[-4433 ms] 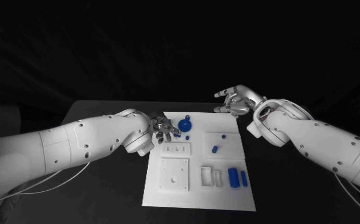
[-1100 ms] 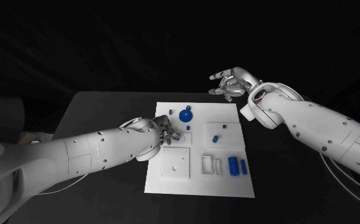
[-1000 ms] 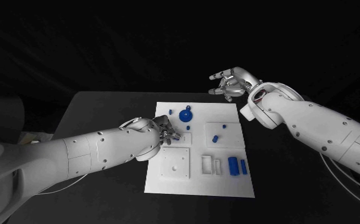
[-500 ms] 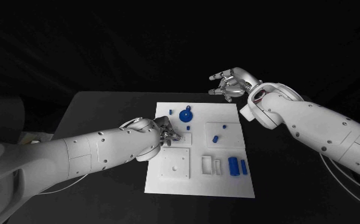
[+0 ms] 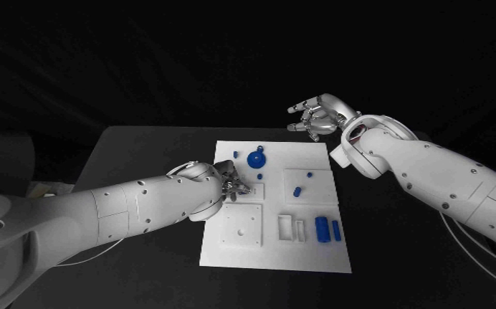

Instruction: Assemble the parts on the task board

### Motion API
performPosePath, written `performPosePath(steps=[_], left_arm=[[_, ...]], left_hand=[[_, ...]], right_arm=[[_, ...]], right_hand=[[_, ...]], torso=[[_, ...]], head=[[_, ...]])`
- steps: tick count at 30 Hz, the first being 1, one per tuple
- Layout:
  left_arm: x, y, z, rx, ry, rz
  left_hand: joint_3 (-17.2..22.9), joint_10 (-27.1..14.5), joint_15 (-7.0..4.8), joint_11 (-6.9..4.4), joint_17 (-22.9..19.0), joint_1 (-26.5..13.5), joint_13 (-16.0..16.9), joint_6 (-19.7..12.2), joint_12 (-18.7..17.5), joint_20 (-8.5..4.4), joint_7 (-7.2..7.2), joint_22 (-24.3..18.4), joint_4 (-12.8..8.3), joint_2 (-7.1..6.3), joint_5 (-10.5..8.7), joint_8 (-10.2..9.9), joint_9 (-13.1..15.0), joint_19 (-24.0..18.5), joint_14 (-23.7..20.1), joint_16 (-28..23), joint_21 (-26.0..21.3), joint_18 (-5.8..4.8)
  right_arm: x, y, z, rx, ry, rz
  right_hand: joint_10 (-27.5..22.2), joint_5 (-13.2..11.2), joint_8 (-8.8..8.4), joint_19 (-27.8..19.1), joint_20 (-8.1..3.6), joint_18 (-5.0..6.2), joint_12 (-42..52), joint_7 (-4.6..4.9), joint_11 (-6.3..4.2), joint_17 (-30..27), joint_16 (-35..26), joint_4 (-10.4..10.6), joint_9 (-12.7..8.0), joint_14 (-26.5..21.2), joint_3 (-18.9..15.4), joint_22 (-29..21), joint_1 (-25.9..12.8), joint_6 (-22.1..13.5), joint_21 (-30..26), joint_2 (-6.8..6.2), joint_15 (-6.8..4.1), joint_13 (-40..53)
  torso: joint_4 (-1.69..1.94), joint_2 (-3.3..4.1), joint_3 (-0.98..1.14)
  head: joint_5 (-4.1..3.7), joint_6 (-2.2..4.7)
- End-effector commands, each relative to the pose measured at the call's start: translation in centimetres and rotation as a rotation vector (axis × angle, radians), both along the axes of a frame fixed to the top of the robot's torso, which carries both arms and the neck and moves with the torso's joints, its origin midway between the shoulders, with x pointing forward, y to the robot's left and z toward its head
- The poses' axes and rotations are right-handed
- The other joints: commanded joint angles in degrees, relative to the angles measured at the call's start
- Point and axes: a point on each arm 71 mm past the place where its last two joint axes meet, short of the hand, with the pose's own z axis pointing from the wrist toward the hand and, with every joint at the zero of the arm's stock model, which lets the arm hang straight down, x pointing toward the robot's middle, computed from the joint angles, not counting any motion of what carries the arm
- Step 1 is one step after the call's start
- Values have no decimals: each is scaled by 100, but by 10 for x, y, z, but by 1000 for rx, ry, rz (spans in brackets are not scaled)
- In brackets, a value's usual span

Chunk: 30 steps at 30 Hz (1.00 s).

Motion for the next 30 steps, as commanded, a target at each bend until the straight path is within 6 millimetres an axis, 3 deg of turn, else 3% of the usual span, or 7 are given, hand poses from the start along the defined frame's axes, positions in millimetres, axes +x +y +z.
performPosePath(steps=[1, 20, 30], left_arm=[[-4, -2, -8, 25, 46, -16], [1, -3, -7, 55, 110, -39], [7, -4, -2, 81, 165, -57]], left_hand=[[177, 238, -10, -101, 10, 106, -8, 853, 23, 21, -580, 105, -224, 105, -27, 22, 369, 14, 25, 32, -3, -41], [190, 238, -3, -100, 19, 136, -80, 840, 53, 34, -577, 105, -251, 150, -36, 20, 423, 0, 24, 36, 0, -31], [204, 237, 4, -98, 32, 138, -108, 827, 66, 37, -573, 104, -287, 172, -35, 19, 460, -12, 24, 40, -2, -36]], right_arm=[[0, 2, -1, -4, 6, 17], [0, 3, -7, -8, 26, 21], [0, 5, -10, -9, 37, 25]], right_hand=[[24, 44, 4, 210, 14, 43, 26, 2, 4, -10, -28, -2, 9, -22, 42, 284, -55, -18, -26, -9, -14, -6], [18, 77, 3, 208, 14, 43, 23, 2, 4, -10, -29, -21, 8, -24, 66, 284, -59, -31, -36, -14, -14, -9], [18, 80, 2, 207, 14, 43, 24, 4, 4, -10, -30, -30, 7, -25, 72, 283, -56, -39, -43, -14, -13, -10]], torso=[[-6, 0, -2], [-2, 0, -9], [-1, 1, -1]], head=[[-1, 8], [-16, -11], [-12, -16]])
